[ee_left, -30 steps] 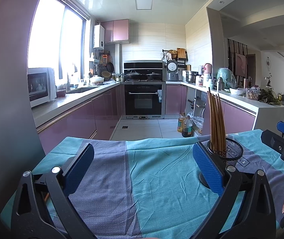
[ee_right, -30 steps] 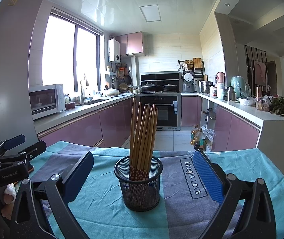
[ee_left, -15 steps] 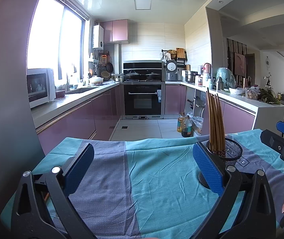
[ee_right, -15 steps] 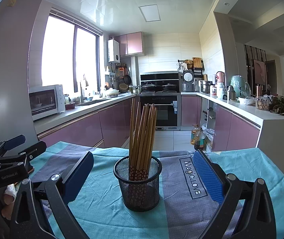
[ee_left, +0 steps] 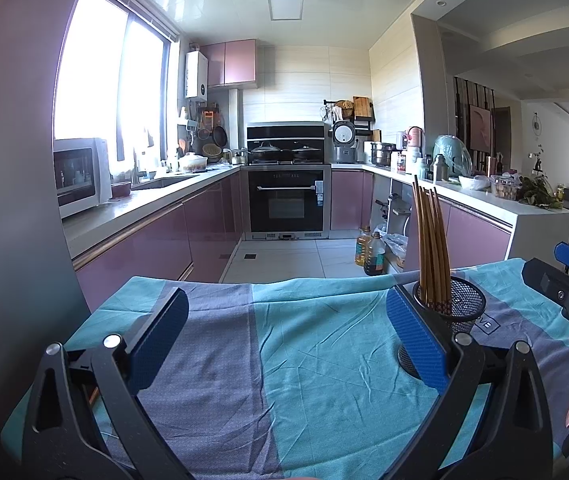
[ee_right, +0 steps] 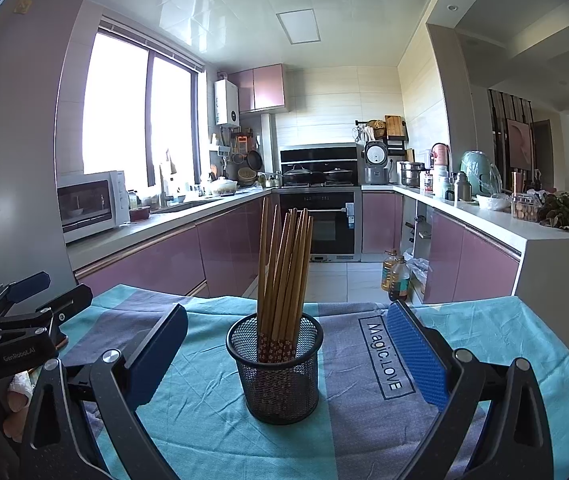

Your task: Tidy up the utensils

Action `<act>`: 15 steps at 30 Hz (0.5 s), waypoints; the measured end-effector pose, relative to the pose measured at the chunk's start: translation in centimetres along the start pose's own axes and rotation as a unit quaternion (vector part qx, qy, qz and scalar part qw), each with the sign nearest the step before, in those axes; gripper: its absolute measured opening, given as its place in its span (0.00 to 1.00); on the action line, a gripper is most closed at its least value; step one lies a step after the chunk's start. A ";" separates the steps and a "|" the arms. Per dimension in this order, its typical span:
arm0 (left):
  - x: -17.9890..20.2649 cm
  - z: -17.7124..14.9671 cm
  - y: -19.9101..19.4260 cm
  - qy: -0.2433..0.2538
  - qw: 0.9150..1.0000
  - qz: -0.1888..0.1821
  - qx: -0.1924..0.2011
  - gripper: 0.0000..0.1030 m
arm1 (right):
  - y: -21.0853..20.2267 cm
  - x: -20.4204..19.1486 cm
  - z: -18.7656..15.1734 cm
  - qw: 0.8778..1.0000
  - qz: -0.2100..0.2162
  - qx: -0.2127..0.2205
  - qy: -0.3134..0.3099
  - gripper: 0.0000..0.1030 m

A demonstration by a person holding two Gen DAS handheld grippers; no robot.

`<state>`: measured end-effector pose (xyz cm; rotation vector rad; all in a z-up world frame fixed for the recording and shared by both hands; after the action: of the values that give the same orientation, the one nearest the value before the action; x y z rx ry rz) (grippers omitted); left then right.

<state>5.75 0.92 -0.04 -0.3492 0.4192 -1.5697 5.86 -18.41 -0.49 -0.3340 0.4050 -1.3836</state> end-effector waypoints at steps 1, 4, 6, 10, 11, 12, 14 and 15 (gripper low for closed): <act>0.0 0.0 0.0 0.000 1.000 0.000 0.000 0.95 | 0.0 0.0 0.0 1.000 0.001 0.000 0.001 0.94; 0.1 -0.1 -0.1 0.000 1.000 0.000 0.000 0.95 | 0.0 0.0 0.0 1.000 0.000 0.000 0.000 0.94; 0.0 0.1 0.0 0.002 1.000 0.001 0.001 0.95 | 0.0 0.0 0.0 1.000 0.000 -0.001 0.001 0.94; 0.0 0.1 0.0 0.001 1.000 0.000 0.000 0.95 | 0.1 0.1 0.0 1.000 0.000 0.000 0.001 0.94; 0.1 0.0 0.0 0.001 1.000 0.000 0.000 0.95 | 0.1 0.1 0.0 1.000 0.000 -0.001 0.002 0.94; 0.0 0.2 0.0 0.001 1.000 0.000 -0.001 0.95 | 0.1 0.2 0.0 1.000 0.000 -0.001 0.003 0.94; 0.0 0.2 0.0 0.001 1.000 0.001 0.000 0.95 | 0.2 0.2 0.0 1.000 0.000 -0.001 0.004 0.94; 0.0 0.1 0.0 0.000 1.000 0.002 0.001 0.95 | 0.2 0.2 -0.1 1.000 0.000 -0.002 0.004 0.94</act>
<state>5.78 0.91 0.08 -0.3464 0.4175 -1.5667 6.03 -18.59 -0.66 -0.3318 0.4133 -1.3839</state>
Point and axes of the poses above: each gripper's, at about its wrist camera, not at the fingertips, and y roughly the way its jaws point, x to its right, z to its top, the point moved 7 cm from there along y, roughly the way its jaws point, and after that the axes turned 12 degrees about -x, right-handed, at the moved point
